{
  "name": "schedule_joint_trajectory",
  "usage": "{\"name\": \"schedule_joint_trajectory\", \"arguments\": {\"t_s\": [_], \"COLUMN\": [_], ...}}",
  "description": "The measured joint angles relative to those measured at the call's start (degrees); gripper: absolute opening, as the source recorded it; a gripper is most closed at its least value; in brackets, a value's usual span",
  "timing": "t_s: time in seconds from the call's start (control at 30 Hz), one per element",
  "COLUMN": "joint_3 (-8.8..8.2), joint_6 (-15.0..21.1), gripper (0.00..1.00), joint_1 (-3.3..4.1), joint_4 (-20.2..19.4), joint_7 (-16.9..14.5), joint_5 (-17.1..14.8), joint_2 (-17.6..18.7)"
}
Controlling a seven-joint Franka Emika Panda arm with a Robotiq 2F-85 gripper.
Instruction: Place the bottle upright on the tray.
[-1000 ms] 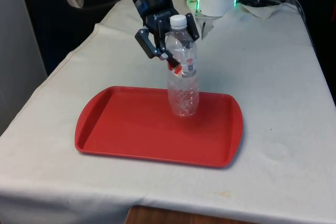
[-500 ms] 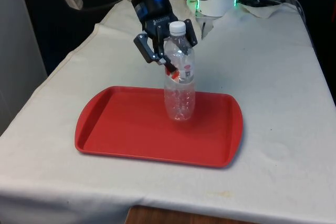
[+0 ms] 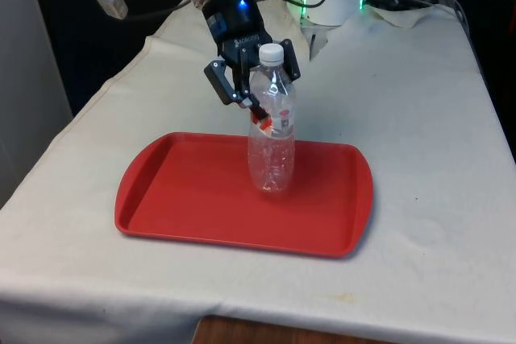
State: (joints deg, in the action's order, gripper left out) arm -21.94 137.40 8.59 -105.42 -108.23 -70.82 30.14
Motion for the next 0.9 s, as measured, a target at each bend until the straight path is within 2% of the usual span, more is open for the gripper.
{"name": "schedule_joint_trajectory", "arguments": {"t_s": [0.9], "joint_3": [-1.09], "joint_6": [0.06], "gripper": [0.34], "joint_1": [0.0], "joint_4": [1.78], "joint_7": [0.06], "joint_5": [0.17], "joint_2": [2.46]}}
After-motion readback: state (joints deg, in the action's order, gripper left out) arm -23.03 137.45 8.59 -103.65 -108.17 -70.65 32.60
